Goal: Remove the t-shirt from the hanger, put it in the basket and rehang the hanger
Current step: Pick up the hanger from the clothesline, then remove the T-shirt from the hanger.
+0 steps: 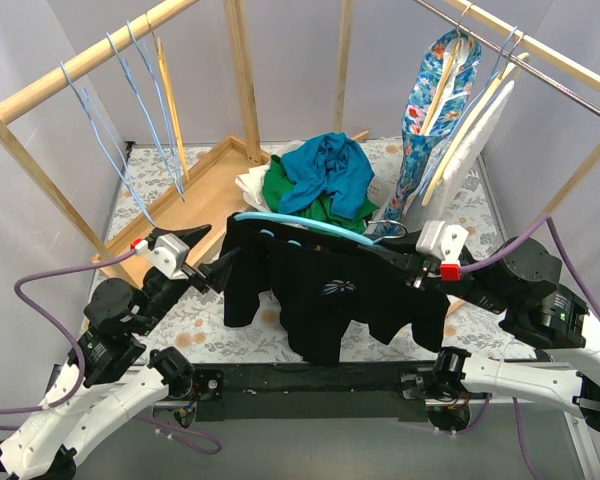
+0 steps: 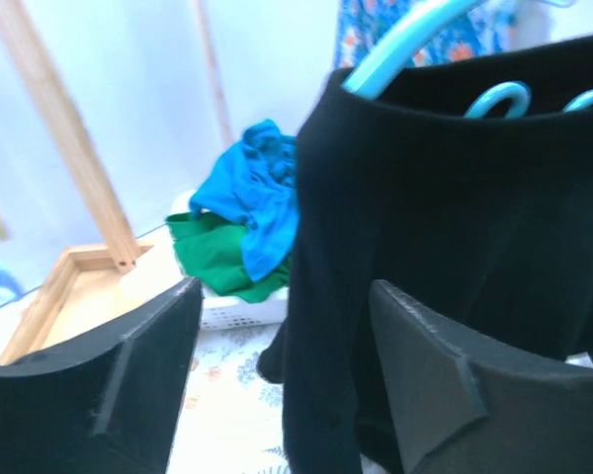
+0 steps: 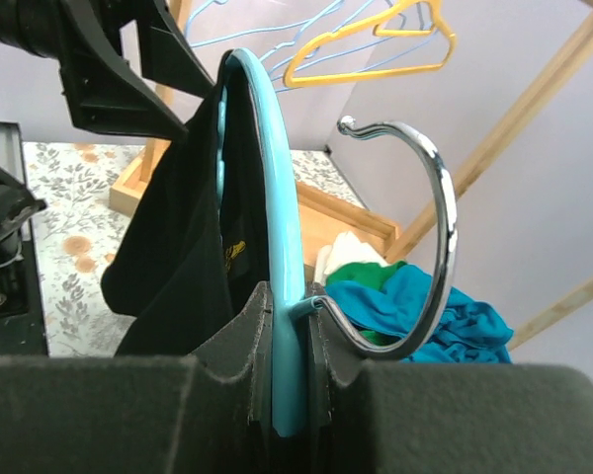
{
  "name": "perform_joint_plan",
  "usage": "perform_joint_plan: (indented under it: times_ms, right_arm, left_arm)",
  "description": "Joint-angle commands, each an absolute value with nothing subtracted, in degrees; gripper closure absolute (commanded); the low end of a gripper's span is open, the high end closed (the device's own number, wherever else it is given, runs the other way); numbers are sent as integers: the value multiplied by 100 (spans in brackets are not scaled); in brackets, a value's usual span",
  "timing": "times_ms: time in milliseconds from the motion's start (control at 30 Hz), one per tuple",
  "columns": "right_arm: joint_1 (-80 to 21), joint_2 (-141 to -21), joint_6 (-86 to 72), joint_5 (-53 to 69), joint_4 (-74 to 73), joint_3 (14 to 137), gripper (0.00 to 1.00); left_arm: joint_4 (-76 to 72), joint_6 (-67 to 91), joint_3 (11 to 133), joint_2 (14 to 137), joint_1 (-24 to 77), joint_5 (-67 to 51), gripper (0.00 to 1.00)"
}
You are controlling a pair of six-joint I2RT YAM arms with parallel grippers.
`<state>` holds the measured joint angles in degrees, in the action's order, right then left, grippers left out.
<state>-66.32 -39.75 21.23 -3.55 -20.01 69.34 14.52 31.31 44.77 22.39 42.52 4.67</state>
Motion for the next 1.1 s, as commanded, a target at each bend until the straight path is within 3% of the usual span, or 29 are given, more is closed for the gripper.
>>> perform_joint_plan:
  times_ms: [0,167,233,300,600,1067]
  right_arm:
    - [-6618,-3911,1846,-71,-1301,6961,99]
    - [-6618,-3981,1767,132,-1291,6882,99]
    - [-6609,-4069,1749,149,-1336,6917,99]
    - [-6618,-4061,1714,150,-1354,6908,99]
    - [-6618,-3412,1793,-448,-1670,6452,99]
    - [-6618,-2443,1969,-1344,-1767,6486,99]
  left_arm:
    - [1644,3006,4246,2312,4228,35,41]
    - [1363,2989,4140,2223,4228,9,55]
    - [1327,2971,4140,2294,4228,87,86]
    - [1310,2988,4105,2364,4228,158,100]
    - [1327,3839,4175,2900,4228,3081,100]
    - [1257,4386,3876,3173,4219,3903,100]
